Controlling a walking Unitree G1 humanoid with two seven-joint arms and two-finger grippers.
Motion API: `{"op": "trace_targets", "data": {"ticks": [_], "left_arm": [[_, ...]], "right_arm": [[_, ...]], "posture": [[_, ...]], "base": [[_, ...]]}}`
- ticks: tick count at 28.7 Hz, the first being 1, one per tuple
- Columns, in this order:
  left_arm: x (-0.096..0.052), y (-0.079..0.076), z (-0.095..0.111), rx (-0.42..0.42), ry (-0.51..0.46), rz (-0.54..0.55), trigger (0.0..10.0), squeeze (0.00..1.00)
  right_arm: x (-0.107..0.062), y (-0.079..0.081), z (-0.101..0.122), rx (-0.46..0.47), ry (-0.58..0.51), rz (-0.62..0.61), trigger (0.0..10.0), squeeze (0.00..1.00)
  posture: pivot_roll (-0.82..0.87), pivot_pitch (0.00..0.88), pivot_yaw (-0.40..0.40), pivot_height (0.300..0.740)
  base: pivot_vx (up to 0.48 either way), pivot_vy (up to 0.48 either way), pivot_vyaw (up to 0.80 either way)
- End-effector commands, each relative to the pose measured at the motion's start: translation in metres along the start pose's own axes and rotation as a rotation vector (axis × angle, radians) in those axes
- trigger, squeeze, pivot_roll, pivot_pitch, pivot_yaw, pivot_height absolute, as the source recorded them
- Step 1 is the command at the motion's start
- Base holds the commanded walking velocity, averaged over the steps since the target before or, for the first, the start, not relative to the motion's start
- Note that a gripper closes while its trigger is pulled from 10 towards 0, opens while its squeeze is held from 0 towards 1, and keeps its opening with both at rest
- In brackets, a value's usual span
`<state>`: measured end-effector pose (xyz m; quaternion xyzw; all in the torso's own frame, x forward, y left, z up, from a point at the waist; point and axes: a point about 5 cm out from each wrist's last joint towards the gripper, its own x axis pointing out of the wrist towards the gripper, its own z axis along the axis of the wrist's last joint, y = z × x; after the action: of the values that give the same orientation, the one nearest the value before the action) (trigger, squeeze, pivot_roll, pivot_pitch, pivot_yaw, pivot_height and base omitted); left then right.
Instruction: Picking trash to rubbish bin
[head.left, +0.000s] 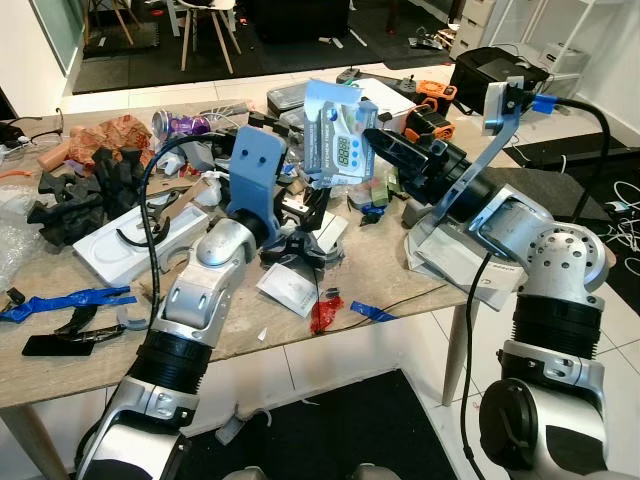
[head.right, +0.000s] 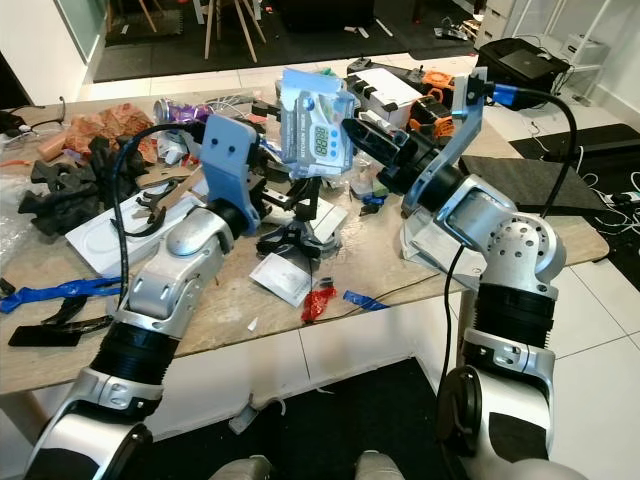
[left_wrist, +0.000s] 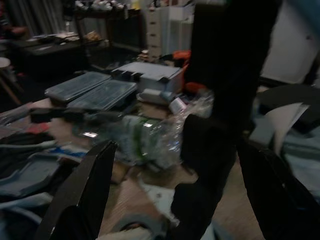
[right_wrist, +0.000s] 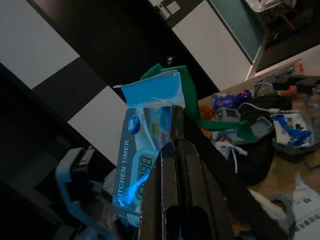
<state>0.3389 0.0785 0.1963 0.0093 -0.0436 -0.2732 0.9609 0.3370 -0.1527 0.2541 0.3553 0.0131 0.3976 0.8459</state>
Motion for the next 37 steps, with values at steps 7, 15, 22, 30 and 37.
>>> {"op": "trace_targets", "data": {"ticks": [7,15,22,30,37], "left_arm": [[-0.002,-0.021,0.022,-0.061,-0.122,-0.170,10.0,0.00],[0.001,-0.029,0.017,-0.035,-0.081,-0.199,10.0,0.00],[0.010,-0.022,0.007,0.010,0.002,-0.123,10.0,0.00],[0.018,-0.021,0.001,0.040,0.050,-0.090,10.0,0.00],[0.025,-0.025,-0.001,0.048,0.064,-0.087,10.0,0.00]], "right_arm": [[-0.002,-0.002,0.003,-0.005,-0.014,-0.016,10.0,0.00],[-0.001,-0.003,0.003,-0.015,-0.011,-0.021,10.0,0.00],[-0.001,-0.003,0.004,-0.018,-0.012,-0.020,10.0,0.00],[-0.001,-0.003,0.004,-0.019,-0.013,-0.019,10.0,0.00],[0.000,-0.001,0.005,-0.018,-0.016,-0.013,10.0,0.00]], "posture": [[-0.02,0.000,-0.007,0.740],[-0.01,0.000,-0.008,0.740],[-0.01,0.000,-0.009,0.740],[-0.01,0.000,-0.007,0.740],[-0.02,0.000,-0.004,0.740]], "base": [[0.000,0.000,0.00],[0.000,0.000,0.00],[0.000,0.000,0.00],[0.000,0.000,0.00],[0.000,0.000,0.00]]}}
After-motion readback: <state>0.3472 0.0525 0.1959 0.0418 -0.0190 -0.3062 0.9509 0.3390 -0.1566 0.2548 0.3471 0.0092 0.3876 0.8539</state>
